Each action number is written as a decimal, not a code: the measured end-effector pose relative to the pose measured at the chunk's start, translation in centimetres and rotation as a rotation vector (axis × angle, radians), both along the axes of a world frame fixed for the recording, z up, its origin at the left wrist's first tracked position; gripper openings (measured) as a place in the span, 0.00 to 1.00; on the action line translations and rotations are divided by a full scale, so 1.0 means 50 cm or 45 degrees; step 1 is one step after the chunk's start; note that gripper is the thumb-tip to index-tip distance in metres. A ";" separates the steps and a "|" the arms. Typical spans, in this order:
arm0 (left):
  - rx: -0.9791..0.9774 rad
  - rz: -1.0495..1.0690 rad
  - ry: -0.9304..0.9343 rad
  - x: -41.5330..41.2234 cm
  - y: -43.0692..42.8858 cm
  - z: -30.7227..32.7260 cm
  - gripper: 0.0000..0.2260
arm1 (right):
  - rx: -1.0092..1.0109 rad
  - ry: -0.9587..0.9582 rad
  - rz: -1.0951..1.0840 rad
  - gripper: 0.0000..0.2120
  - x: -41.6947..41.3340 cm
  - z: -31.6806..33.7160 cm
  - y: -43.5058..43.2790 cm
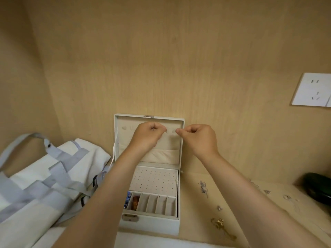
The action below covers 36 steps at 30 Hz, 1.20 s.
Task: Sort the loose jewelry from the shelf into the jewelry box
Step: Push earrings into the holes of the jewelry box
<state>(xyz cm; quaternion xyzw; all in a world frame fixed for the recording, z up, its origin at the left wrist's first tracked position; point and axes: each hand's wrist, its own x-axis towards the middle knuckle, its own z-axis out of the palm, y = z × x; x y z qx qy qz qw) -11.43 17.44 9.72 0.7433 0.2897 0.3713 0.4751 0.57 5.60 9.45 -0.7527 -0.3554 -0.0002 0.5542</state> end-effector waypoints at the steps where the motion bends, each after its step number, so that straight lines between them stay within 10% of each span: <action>1: 0.054 0.065 -0.006 0.010 0.003 -0.006 0.06 | 0.013 -0.024 -0.061 0.17 -0.002 -0.002 0.006; 15: 0.478 0.393 0.204 0.056 -0.003 -0.052 0.12 | -0.337 -0.304 -0.436 0.12 -0.027 -0.016 0.056; 26: 0.612 0.262 0.110 0.048 0.026 -0.024 0.13 | -0.122 -0.555 -0.401 0.12 -0.006 0.015 0.050; 36: 0.136 0.346 0.263 0.053 -0.017 -0.016 0.14 | -0.022 -0.692 -0.408 0.05 -0.005 -0.034 0.052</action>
